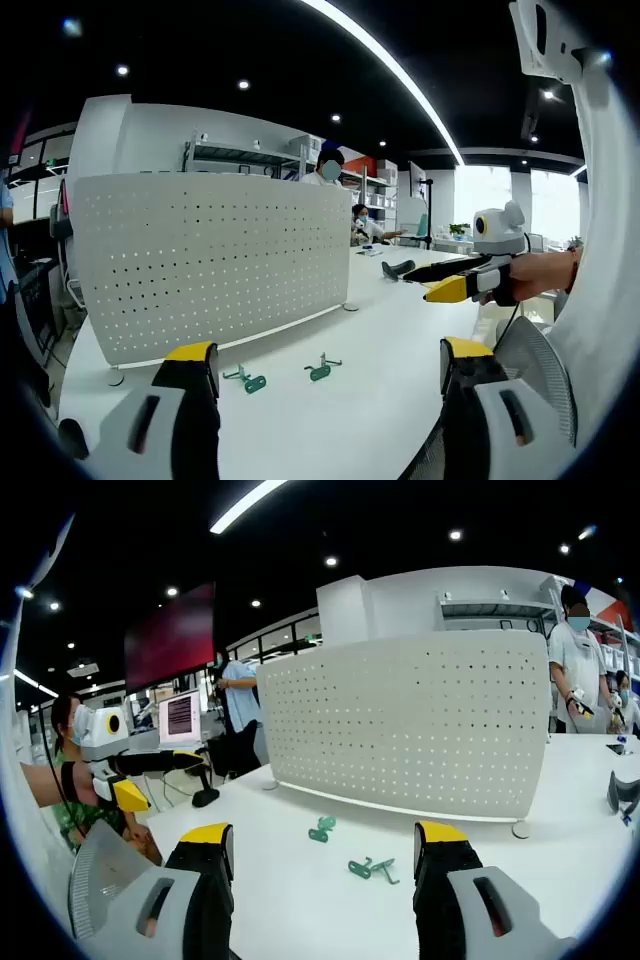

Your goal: Insert the hook assembly into the mounting plate slot until the hook locks in place.

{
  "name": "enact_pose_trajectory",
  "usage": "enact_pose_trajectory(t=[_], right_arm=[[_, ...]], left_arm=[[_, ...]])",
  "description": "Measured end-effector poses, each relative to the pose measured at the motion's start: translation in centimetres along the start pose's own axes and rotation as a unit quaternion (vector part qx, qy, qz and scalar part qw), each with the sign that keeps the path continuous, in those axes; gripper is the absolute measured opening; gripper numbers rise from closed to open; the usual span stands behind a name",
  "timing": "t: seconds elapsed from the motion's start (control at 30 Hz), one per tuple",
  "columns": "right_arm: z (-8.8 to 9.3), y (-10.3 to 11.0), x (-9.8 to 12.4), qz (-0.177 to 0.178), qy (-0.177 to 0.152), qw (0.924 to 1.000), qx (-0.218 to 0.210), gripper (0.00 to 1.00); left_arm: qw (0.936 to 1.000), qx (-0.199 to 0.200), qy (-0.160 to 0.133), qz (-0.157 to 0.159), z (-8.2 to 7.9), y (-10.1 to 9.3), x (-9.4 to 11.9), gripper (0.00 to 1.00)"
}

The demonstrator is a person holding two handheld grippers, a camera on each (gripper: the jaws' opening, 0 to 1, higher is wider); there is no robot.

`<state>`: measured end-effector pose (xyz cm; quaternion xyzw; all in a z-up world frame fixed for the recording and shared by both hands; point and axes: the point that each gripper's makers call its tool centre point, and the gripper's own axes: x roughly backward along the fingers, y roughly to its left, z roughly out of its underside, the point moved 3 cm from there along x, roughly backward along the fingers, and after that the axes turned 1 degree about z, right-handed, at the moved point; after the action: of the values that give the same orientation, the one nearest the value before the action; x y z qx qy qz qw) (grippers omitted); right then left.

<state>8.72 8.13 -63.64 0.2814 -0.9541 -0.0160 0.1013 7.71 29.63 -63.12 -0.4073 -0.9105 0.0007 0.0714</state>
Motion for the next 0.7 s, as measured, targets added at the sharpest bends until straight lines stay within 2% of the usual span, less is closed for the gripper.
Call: enact_pose_trajectory(t=[0.2,0.33,0.7], right_arm=[[0.05,0.07,-0.05,-0.005,0.002,1.0,0.001,0.75],[0.26,-0.01,-0.07,-0.006,0.002,0.9999,-0.016,0.74],[0.33,-0.33,-0.01,-0.007,0.0,0.9999,-0.015,0.73]], left_arm=[[0.9999,0.013,-0.004,-0.002,0.09,-0.04,-0.02,0.93],[0.9999,0.012,-0.003,-0.002,0.21,-0.24,-0.03,0.93],[0.9999,0.008,0.007,-0.002,0.55,-0.76,-0.32,0.93]])
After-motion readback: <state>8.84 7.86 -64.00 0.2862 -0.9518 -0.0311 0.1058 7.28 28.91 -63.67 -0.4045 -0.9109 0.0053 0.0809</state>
